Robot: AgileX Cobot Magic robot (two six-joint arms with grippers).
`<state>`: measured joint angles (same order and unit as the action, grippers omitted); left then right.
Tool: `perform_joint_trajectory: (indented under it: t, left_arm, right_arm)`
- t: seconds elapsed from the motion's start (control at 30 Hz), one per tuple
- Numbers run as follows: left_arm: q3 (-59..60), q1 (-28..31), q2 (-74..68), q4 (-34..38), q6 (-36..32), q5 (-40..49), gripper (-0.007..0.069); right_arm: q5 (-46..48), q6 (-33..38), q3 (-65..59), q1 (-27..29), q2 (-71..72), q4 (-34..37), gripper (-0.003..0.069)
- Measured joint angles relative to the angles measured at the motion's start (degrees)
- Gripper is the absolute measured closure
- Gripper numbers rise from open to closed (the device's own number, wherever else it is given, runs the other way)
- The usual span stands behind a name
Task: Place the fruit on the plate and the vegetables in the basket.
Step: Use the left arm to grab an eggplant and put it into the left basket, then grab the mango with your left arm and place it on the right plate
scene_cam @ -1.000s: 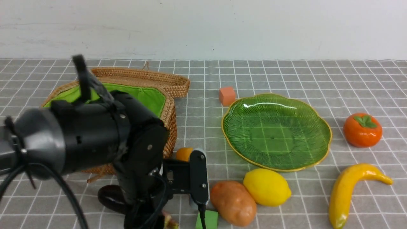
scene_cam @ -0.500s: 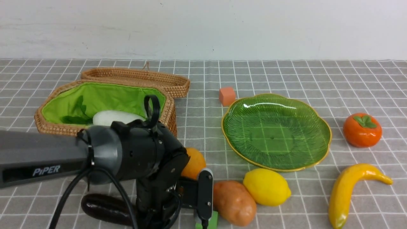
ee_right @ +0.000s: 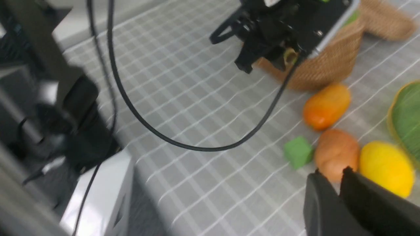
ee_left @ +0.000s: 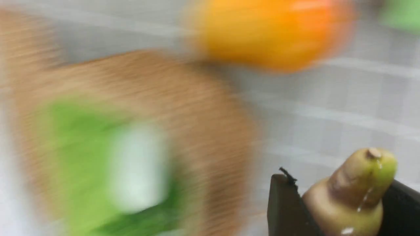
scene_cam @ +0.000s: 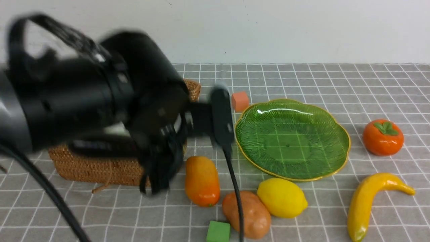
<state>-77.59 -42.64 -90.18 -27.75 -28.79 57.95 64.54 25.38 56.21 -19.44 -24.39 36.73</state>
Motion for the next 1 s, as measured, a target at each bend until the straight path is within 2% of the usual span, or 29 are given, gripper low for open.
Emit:
perform_joint_trajectory:
  t: [0.03, 0.1, 0.23, 0.33, 0.43, 0.47, 0.53, 0.6, 0.67, 0.77, 0.8, 0.87, 0.93, 0.97, 1.0]
  left_arm:
    - [-2.51, 3.52, -0.73, -1.39, -1.11, -2.48, 0.0336]
    - [-3.78, 5.61, -1.45, -1.13, -1.55, -4.63, 0.0336]
    - [-5.95, 13.66, -6.54, 1.48, -2.98, -17.26, 0.0336]
    - [-5.95, 16.35, -9.18, 1.63, -2.98, -20.59, 0.0321]
    - [-5.95, 17.92, -10.75, 1.38, -2.98, -21.23, 0.0212]
    - [-5.95, 18.07, -10.83, 1.32, -2.93, -20.85, 0.0130]
    - [-5.95, 18.07, -10.62, 1.68, -2.80, -19.76, 0.0015]
    - [-5.95, 18.07, -10.05, 4.05, -1.46, -17.86, -0.0029]
    - [-5.95, 18.07, -9.28, 7.05, 1.20, -15.65, -0.0034]
    - [-5.95, 17.44, -6.59, 14.18, 9.91, -11.15, 0.0004]
    - [-5.95, 15.95, -4.59, 18.13, 16.97, -7.79, 0.0068]
    - [-5.95, 13.06, -2.74, 21.65, 25.67, -4.47, 0.0177]
    - [-6.13, 9.47, -1.54, 23.32, 32.79, -1.25, 0.0298]
    - [-6.20, 8.48, -1.45, 23.60, 34.46, -0.56, 0.0331]
    - [-6.27, 3.40, -1.54, 23.49, 41.78, 2.22, 0.0482]
  right_arm:
    - [-2.91, -0.07, 0.00, 0.00, 0.00, -0.78, 0.0559]
    - [-4.16, -0.25, 0.00, 0.00, 0.00, -0.98, 0.0559]
    - [-6.74, -1.67, 0.00, 0.00, 0.00, -1.03, 0.0554]
    - [-6.54, -2.41, 0.00, 0.00, 0.00, -1.03, 0.0553]
    - [-6.02, -3.27, 0.00, 0.00, 0.00, -1.16, 0.0552]
    - [-5.75, -3.73, 0.00, 0.00, 0.00, -1.20, 0.0550]
    - [-5.57, -4.35, 0.00, 0.00, 0.00, -1.20, 0.0550]
    - [-5.30, -4.97, 0.00, 0.00, 0.00, -1.79, 0.0548]
    - [-5.04, -5.75, 0.00, 0.00, 0.00, -2.60, 0.0547]
    - [-3.20, -7.70, 0.26, 0.00, 0.00, -4.71, 0.0544]
    - [-0.89, -9.02, 0.60, 0.00, 0.00, -6.24, 0.0540]
    - [1.85, -9.96, 0.86, 0.00, 0.00, -7.58, 0.0539]
    - [4.13, -10.59, 1.06, 0.00, 0.00, -8.59, 0.0540]
    - [4.65, -10.59, 1.06, 0.00, 0.00, -8.83, 0.0540]
    - [7.18, -10.77, 1.08, 0.00, 0.00, -9.43, 0.0538]
